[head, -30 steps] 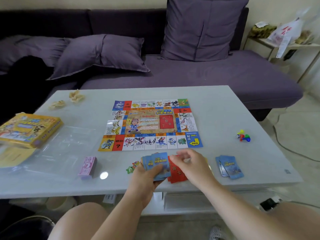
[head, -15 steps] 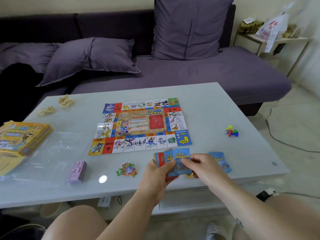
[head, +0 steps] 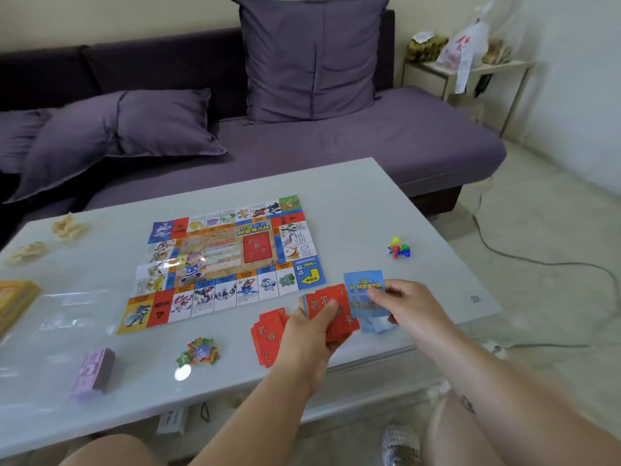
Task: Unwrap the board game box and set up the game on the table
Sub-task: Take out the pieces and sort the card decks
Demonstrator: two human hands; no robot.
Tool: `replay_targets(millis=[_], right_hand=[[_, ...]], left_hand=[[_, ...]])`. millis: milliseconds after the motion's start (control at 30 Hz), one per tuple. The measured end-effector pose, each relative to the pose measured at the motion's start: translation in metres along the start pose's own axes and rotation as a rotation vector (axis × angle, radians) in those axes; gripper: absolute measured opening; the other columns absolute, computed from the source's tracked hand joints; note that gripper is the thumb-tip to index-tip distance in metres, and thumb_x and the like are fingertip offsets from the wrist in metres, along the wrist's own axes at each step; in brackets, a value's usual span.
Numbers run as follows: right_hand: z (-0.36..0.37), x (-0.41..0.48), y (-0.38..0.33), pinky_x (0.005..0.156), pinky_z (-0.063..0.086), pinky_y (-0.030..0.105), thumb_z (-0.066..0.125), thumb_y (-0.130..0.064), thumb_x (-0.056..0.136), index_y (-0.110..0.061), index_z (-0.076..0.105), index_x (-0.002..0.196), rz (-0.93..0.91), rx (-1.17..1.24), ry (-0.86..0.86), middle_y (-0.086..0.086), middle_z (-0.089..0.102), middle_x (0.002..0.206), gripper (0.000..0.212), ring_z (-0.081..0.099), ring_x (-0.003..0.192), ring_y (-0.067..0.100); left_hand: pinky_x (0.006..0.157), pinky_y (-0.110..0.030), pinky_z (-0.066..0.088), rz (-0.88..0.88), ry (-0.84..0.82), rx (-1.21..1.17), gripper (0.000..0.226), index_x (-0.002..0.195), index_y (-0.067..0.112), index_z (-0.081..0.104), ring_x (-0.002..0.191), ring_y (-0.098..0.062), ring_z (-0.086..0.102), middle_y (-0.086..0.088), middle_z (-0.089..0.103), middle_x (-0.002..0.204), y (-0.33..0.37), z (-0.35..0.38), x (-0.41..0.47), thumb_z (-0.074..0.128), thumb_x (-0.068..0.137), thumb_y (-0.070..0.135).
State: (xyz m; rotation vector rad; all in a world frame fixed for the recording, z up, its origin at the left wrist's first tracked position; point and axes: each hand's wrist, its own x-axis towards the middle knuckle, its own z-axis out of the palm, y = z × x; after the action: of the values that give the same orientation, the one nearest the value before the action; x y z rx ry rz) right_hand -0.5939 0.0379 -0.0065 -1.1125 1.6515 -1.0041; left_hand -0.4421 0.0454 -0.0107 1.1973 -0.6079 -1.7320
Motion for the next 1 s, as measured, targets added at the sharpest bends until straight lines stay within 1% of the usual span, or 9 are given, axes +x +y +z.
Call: replay_targets(millis=[67, 133, 233, 300, 400, 533, 667, 900, 1000], right_hand=[[-0.011, 0.004, 0.002, 0.045, 0.037, 0.005, 0.061, -0.008, 0.089, -0.007, 0.071, 0.093, -0.017, -0.022, 0.05, 0.004, 0.067, 0.074, 0.011, 0.059, 0.057, 0.001], [-0.018, 0.011, 0.008, 0.052, 0.042, 0.008, 0.063, -0.009, 0.088, -0.001, 0.07, 0.101, -0.011, -0.132, 0.093, 0.013, 0.069, 0.082, 0.017, 0.062, 0.07, 0.015], [-0.018, 0.019, 0.02, 0.092, 0.042, 0.03, 0.067, -0.023, 0.085, 0.003, 0.058, 0.12, 0.043, -0.406, 0.142, 0.017, 0.061, 0.119, 0.045, 0.055, 0.112, 0.03], [-0.012, 0.016, 0.019, 0.101, 0.035, 0.032, 0.066, -0.032, 0.085, -0.006, 0.053, 0.131, -0.029, -0.476, 0.217, 0.008, 0.052, 0.134, 0.054, 0.046, 0.124, 0.026], [0.005, 0.005, 0.003, 0.09, 0.04, 0.023, 0.065, -0.036, 0.085, -0.015, 0.062, 0.119, -0.108, -0.322, 0.08, -0.004, 0.061, 0.117, 0.039, 0.057, 0.106, 0.013], [0.033, -0.009, -0.01, 0.066, 0.047, 0.015, 0.071, -0.03, 0.082, -0.025, 0.065, 0.084, -0.052, -0.183, -0.228, -0.009, 0.066, 0.078, 0.009, 0.061, 0.07, 0.0], [0.051, -0.011, -0.01, 0.053, 0.042, 0.016, 0.07, -0.023, 0.084, -0.021, 0.062, 0.08, -0.025, -0.145, -0.222, -0.005, 0.065, 0.073, 0.01, 0.057, 0.059, 0.003], [0.08, -0.02, -0.016, 0.051, 0.045, 0.017, 0.069, -0.019, 0.085, -0.016, 0.066, 0.083, 0.05, 0.034, -0.199, 0.001, 0.07, 0.077, 0.004, 0.061, 0.06, 0.006], [0.096, -0.026, -0.019, 0.056, 0.046, 0.02, 0.067, -0.022, 0.087, -0.017, 0.067, 0.085, 0.051, 0.041, -0.243, -0.001, 0.069, 0.077, 0.005, 0.061, 0.064, 0.008]], left_hand=[[0.082, -0.043, 0.054, -0.023, 0.019, -0.034, 0.012, 0.101, 0.007, 0.058, 0.081, -0.022, 0.068, -0.01, 0.072, 0.084, 0.001, 0.0, 0.001, 0.055, 0.091, 0.001], [0.078, -0.044, 0.056, -0.06, 0.05, -0.08, 0.014, 0.104, 0.003, 0.057, 0.087, -0.027, 0.066, -0.017, 0.07, 0.092, 0.002, -0.003, 0.002, 0.054, 0.09, 0.0], [0.068, -0.043, 0.056, -0.115, 0.081, -0.191, 0.015, 0.104, 0.001, 0.054, 0.094, -0.033, 0.065, -0.022, 0.068, 0.1, 0.007, -0.009, -0.001, 0.052, 0.089, 0.0], [0.058, -0.04, 0.057, -0.117, 0.064, -0.226, 0.017, 0.107, 0.001, 0.052, 0.09, -0.033, 0.067, -0.023, 0.068, 0.1, 0.009, -0.013, -0.003, 0.048, 0.09, -0.002], [0.055, -0.033, 0.058, -0.058, -0.032, -0.144, 0.016, 0.1, 0.003, 0.055, 0.074, -0.024, 0.072, -0.015, 0.073, 0.083, 0.01, -0.017, -0.007, 0.042, 0.094, -0.004], [0.063, -0.028, 0.058, 0.003, -0.121, -0.032, 0.018, 0.105, 0.005, 0.058, 0.08, -0.022, 0.072, -0.011, 0.074, 0.089, 0.01, -0.025, -0.011, 0.046, 0.094, -0.001], [0.06, -0.026, 0.056, 0.02, 0.012, 0.016, 0.02, 0.108, 0.007, 0.059, 0.079, -0.02, 0.071, -0.011, 0.073, 0.092, 0.011, -0.04, -0.011, 0.059, 0.088, 0.003], [0.074, -0.035, 0.057, 0.079, 0.043, -0.036, 0.014, 0.105, 0.005, 0.058, 0.08, -0.022, 0.069, -0.011, 0.073, 0.086, 0.021, -0.068, -0.023, 0.05, 0.094, 0.004], [0.064, -0.038, 0.06, 0.117, 0.074, -0.067, 0.013, 0.102, 0.006, 0.057, 0.073, -0.023, 0.071, -0.009, 0.074, 0.08, 0.028, -0.078, -0.025, 0.053, 0.091, -0.001]])
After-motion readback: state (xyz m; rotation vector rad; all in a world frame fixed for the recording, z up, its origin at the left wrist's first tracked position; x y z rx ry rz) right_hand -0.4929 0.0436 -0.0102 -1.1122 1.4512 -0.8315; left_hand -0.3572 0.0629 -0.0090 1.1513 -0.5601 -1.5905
